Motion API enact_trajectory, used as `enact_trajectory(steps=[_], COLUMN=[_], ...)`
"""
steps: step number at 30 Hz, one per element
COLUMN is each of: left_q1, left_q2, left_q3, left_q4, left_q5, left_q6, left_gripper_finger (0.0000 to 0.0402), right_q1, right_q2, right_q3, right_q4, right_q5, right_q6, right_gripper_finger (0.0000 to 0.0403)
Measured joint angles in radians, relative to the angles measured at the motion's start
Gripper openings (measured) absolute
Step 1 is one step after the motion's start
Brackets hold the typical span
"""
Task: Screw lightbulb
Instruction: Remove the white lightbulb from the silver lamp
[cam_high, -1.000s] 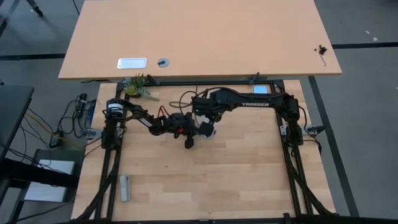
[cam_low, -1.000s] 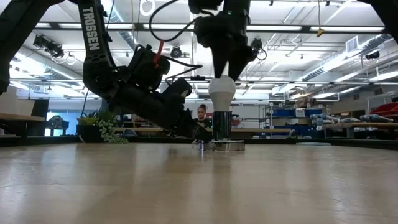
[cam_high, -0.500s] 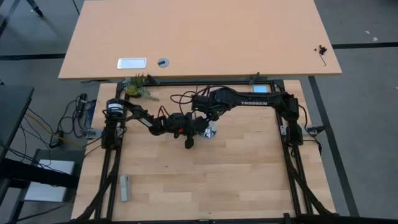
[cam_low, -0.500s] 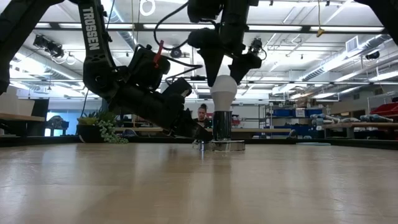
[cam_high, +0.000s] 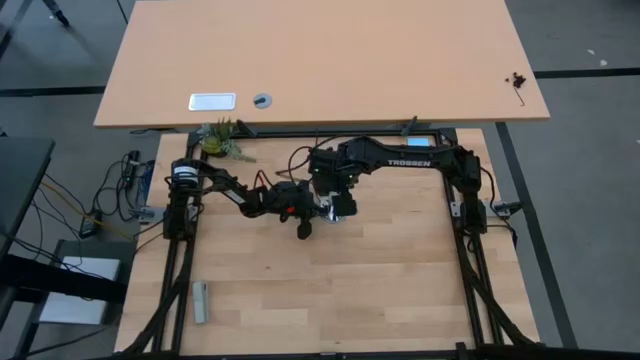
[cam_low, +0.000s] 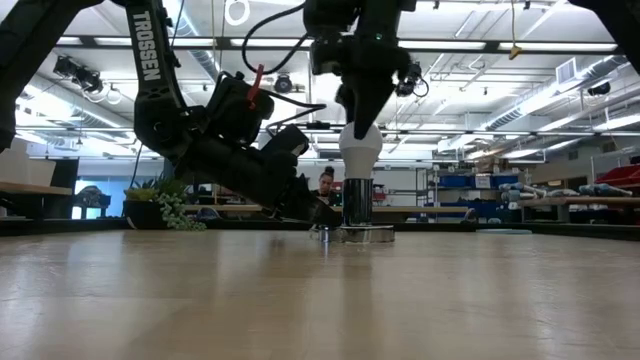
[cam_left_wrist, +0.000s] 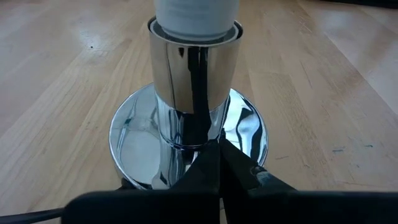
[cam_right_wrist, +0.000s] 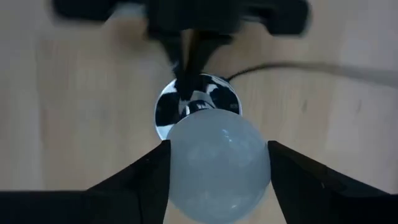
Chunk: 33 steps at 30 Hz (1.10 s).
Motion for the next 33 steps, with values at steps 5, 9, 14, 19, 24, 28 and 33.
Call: enact_trajectory(steps=[5,9,14,19,24,28,33], left_q1=[0.000,0.001,0.001,0.001,0.001,0.001,0.000], left_q2=[0.000,0.000,0.000,0.000,0.000,0.000,0.000], left_q3=[0.000,0.000,0.000,0.000,0.000,0.000,0.000], left_q4=[0.000,0.000,-0.001,0.000,0.000,-0.001,-0.001], left_q5=[0.000,-0.005,-0.002,-0.001,-0.001,0.000,0.002], left_q6=[0.000,0.000,0.000,0.000,0.000,-0.003,-0.003], left_gripper_finger=[0.0000,0.0000,0.0000,0.0000,0.0000,0.0000,0.0000], right_q1=[0.016,0.037,0.077,0.098,0.096,0.092,0.070], right_q2=[-0.001,0.000,0.002,0.002,0.001,0.000,0.002], right_q3=[-0.001,0.001,0.032,0.084,0.113,0.081,0.034], right_q4=[0.075,0.099,0.056,0.027,0.015,0.004,-0.015], right_q5=[-0.009,0.005,0.046,0.074,0.074,0.127,0.152], right_q6=[-0.145,-0.060,0.133,0.497,0.883,0.962,0.976], right_gripper_finger=[0.0269,0.0290,0.0307,0.0312,0.0312,0.0313,0.0313])
